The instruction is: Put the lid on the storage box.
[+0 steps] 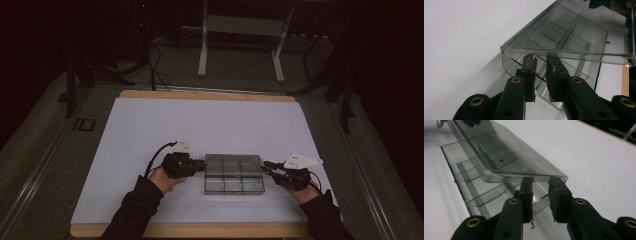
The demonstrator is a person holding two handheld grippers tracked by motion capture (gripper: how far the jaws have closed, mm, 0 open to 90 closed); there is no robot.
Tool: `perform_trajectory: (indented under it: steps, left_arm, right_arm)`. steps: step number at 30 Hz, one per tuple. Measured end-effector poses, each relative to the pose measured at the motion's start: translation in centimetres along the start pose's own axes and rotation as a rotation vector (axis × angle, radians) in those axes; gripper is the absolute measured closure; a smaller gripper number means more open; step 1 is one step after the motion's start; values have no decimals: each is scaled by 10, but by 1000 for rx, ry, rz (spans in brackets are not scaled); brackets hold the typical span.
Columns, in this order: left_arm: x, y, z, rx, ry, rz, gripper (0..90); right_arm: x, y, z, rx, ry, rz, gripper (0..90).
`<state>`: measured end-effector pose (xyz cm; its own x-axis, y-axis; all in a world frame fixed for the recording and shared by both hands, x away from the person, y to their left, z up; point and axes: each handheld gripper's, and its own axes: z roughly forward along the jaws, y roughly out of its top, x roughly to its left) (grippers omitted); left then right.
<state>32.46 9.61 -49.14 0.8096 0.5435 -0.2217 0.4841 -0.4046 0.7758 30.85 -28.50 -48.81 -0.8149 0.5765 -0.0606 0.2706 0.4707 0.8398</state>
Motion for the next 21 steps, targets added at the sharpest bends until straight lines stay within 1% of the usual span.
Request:
perform_trajectory:
  steps: [1, 2, 3, 5, 8, 9, 10, 11, 12, 17, 18, 20, 21]
  left_arm:
    - [1, -4, 2, 0, -5, -4, 776]
    - [1, -4, 2, 0, -5, -4, 774]
    - [2, -5, 4, 6, 2, -11, 742]
    - [4, -9, 8, 25, 12, -11, 737]
    - [4, -11, 11, 39, 37, -9, 657]
    - [5, -11, 11, 43, 41, -8, 639]
    - [6, -12, 12, 44, 49, -13, 639]
    - [7, -12, 12, 47, 49, -17, 614]
    - [7, -13, 12, 50, 45, -23, 613]
    - [11, -17, 14, 71, 61, -31, 604]
    - [15, -20, 16, 74, 60, -47, 604]
    - [17, -23, 16, 72, 69, -57, 594]
    - [18, -23, 16, 65, 71, -59, 568]
  right_arm:
    - [-1, -4, 1, 5, 12, 13, 743]
    - [-1, -4, 1, 5, 12, 13, 743]
    - [-3, -8, 3, 16, 15, 28, 741]
    - [-3, -10, 4, 24, 9, 32, 737]
    - [-3, -16, 6, 42, 0, 35, 709]
    - [-3, -16, 6, 42, 0, 35, 709]
    - [-4, -16, 7, 45, -4, 37, 709]
    - [-4, -17, 7, 45, -6, 42, 704]
    - [-5, -18, 7, 47, -10, 46, 703]
    - [-8, -22, 9, 65, -17, 59, 703]
    - [-9, -23, 10, 63, -12, 66, 702]
    - [-11, -25, 12, 71, -17, 76, 677]
    - [-12, -25, 13, 69, -16, 75, 664]
